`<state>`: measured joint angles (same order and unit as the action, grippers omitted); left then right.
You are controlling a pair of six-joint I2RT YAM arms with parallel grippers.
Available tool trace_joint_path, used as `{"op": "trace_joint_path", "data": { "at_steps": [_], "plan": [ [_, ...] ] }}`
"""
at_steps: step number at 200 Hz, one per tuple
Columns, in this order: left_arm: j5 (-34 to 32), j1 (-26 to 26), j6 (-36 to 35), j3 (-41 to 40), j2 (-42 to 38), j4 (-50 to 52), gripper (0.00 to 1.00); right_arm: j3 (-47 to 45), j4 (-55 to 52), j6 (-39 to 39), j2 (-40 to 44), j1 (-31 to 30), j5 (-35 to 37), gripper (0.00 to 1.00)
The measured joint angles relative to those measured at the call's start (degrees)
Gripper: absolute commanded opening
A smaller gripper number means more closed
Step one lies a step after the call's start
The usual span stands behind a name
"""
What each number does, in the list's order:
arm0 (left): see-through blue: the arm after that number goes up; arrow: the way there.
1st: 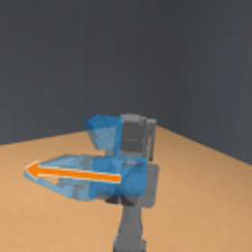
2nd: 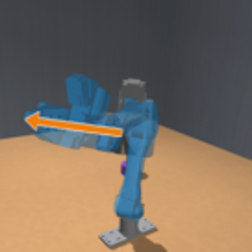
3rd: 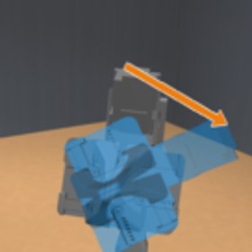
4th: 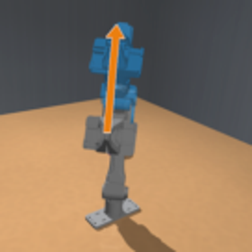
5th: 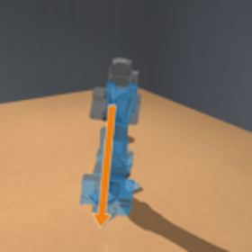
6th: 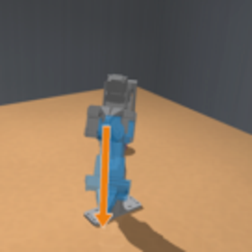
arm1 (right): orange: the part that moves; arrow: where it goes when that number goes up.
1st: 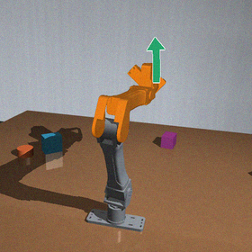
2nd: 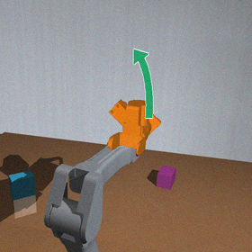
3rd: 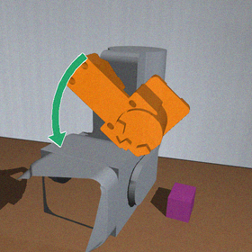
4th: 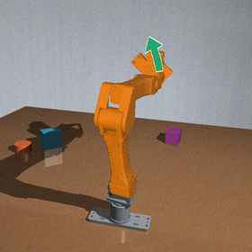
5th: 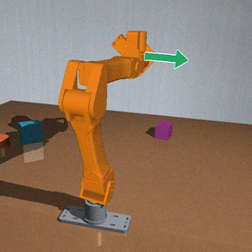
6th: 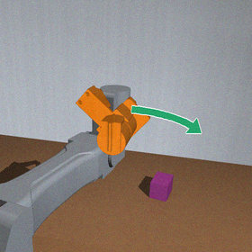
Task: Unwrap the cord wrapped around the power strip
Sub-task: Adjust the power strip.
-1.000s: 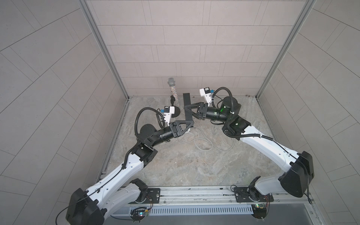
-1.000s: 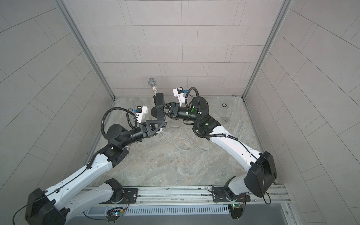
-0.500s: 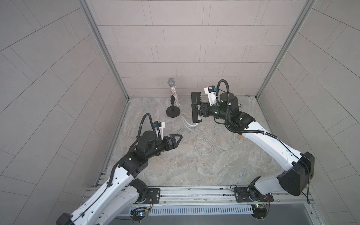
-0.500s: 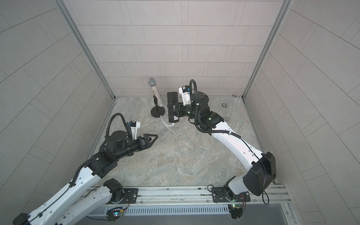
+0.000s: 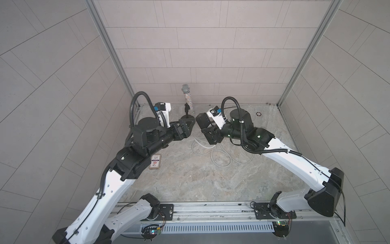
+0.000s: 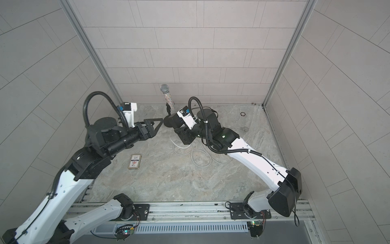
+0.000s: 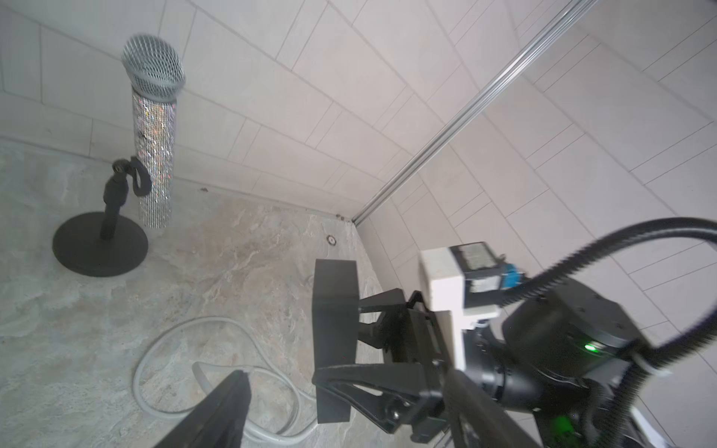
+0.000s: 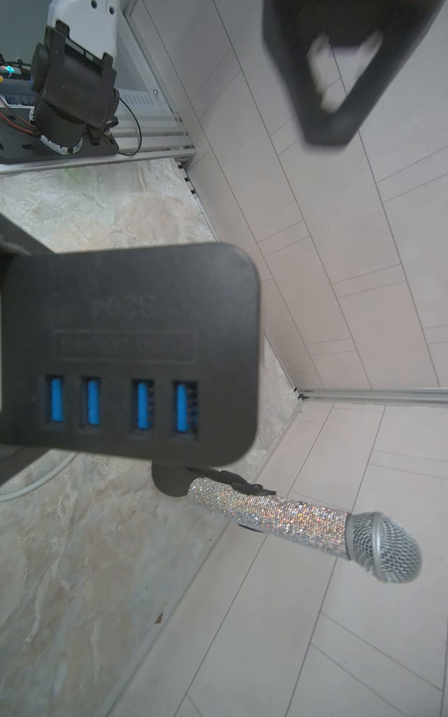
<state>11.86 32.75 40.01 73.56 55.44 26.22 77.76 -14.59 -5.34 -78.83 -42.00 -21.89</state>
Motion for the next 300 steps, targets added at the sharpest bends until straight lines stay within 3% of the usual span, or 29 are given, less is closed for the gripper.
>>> {"op": "trace_joint_path", "data": {
  "at_steps": [32,89,140,163,176,193,214,237,263,279,300],
  "plan": [
    [3.02,0.0,2.14,-1.05,5.31,-2.03,0.82,0.02,-0.15,0.61,0.17,-2.45,-0.52,0.15],
    [5.25,0.0,2.54,-2.16,6.84,-6.58,0.44,1.03,-0.24,-0.94,-0.39,-3.54,-2.45,0.15],
    [5.44,-0.39,2.54,-2.99,8.0,-6.23,0.37,2.51,-2.16,-1.75,-2.38,-3.65,-1.57,0.12],
    [4.63,-0.61,2.73,-3.39,8.44,-5.77,0.13,3.82,-4.07,-1.33,-3.72,-4.02,0.24,0.12],
    [4.72,-0.9,2.75,-3.89,8.48,-5.79,0.0,4.55,-5.14,-1.36,-4.44,-4.11,0.35,0.26],
    [4.63,-0.92,2.93,-4.74,8.17,-6.23,0.0,4.85,-6.05,-1.7,-4.68,-4.22,0.55,0.63],
    [3.21,-0.74,3.08,-6.23,6.8,-5.66,0.0,4.76,-6.19,-3.3,-4.33,-4.28,1.18,0.78],
    [-0.98,-1.05,4.15,-6.84,4.46,-3.91,0.0,0.72,-5.31,-7.06,0.76,-1.99,-0.74,0.8],
    [-5.03,-4.24,6.49,-6.82,0.76,-3.52,0.0,-9.68,-4.15,-12.24,14.53,5.9,-2.36,0.83],
    [-6.45,-6.25,8.61,-6.78,-0.61,-3.91,0.0,-16.04,-4.07,-14.36,22.82,9.42,0.35,0.8],
    [-7.61,-7.78,11.17,-6.62,-0.79,-5.25,0.0,-20.83,-6.91,-17.99,27.41,9.92,8.2,0.73]
  ]
}}
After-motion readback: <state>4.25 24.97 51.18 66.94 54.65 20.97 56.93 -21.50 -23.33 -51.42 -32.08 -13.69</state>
